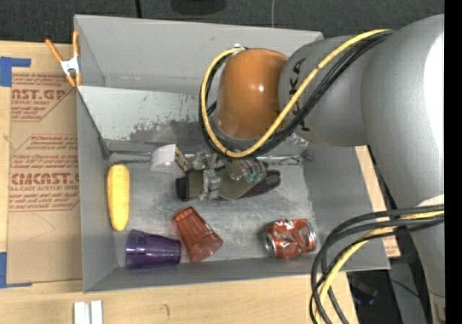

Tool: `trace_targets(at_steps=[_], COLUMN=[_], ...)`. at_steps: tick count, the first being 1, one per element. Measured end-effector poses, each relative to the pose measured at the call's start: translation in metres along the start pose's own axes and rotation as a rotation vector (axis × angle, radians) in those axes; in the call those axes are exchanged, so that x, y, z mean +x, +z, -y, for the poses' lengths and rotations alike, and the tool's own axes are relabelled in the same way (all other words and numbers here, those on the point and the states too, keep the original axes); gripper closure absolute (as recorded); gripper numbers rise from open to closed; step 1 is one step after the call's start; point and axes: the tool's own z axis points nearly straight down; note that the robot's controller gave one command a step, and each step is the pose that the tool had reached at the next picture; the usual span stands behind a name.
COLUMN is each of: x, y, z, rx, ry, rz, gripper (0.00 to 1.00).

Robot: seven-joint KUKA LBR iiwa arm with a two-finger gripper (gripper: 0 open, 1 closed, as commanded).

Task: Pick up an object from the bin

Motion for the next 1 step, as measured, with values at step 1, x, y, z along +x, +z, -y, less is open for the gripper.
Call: trace_targets(at_steps=[1], x=[-0.0021], y=[-0.0332], z=[0.0001], rx=[0.001], ry=[0.000], rz=[0.005], gripper=[1.00])
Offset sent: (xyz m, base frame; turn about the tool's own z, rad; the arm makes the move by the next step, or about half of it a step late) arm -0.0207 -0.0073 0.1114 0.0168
